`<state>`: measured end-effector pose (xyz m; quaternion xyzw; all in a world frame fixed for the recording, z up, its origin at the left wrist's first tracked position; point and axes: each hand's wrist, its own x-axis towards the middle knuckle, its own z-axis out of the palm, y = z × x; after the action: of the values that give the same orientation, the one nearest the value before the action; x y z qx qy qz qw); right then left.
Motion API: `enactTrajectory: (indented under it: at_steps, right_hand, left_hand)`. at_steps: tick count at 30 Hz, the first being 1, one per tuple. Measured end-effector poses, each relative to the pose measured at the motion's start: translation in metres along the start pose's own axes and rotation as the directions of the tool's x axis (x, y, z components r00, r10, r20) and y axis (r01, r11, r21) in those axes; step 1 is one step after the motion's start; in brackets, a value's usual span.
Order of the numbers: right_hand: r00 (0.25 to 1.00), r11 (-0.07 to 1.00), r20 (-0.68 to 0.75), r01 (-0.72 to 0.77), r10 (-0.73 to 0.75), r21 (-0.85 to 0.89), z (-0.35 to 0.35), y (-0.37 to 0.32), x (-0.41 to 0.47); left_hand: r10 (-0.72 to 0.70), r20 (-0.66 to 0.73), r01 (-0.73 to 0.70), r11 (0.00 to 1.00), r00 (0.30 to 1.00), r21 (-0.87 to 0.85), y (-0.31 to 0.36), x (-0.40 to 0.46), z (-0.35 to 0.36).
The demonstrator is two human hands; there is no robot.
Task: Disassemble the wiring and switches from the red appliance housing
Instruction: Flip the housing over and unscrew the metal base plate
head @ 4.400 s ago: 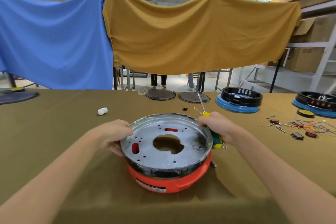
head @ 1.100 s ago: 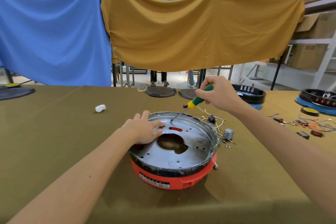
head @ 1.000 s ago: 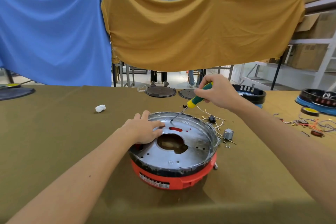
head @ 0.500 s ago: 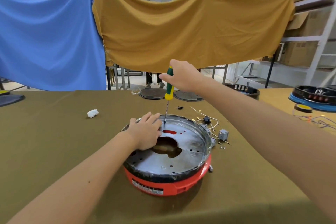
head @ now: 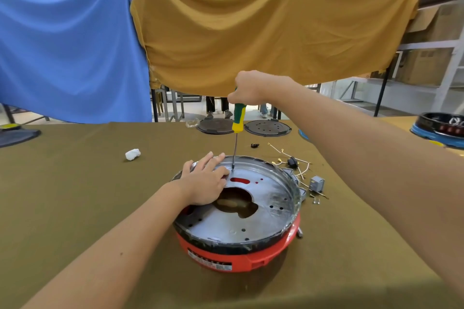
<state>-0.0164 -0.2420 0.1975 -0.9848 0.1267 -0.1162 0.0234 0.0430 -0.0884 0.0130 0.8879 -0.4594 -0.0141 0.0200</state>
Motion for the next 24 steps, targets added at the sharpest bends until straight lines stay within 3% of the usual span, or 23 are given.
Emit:
enactTrajectory:
  at_steps: [3, 12, 16, 20, 24]
  right_hand:
    - [0.998, 0.991, -0.062, -0.029, 0.021, -0.132, -0.001, 0.003, 0.001]
    - [0.979, 0.984, 0.104, 0.174, -0.176, 0.030, -0.010, 0.012, 0.002]
    - [0.983, 0.987, 0.089, 0.156, -0.158, 0.019, -0.007, 0.019, 0.005]
    - [0.996, 0.989, 0.035, 0.081, -0.077, -0.121, -0.003, 0.014, 0.006]
    - [0.993, 0.987, 0.085, 0.093, -0.082, -0.131, -0.002, 0.002, 0.011]
  left_hand:
    - [0.001, 0.005, -0.001, 1.000, 1.000, -0.007, -0.001, 0.001, 0.001]
    - [0.002, 0.021, -0.001, 1.000, 1.000, -0.028, -0.002, 0.002, 0.001]
    - [0.002, 0.011, -0.002, 1.000, 1.000, -0.025, -0.003, 0.003, 0.001]
    - [0.011, 0.018, -0.010, 1.000, 1.000, -0.021, -0.003, 0.003, 0.000]
    - [0.014, 0.025, -0.014, 1.000, 1.000, -0.018, -0.003, 0.003, 0.000]
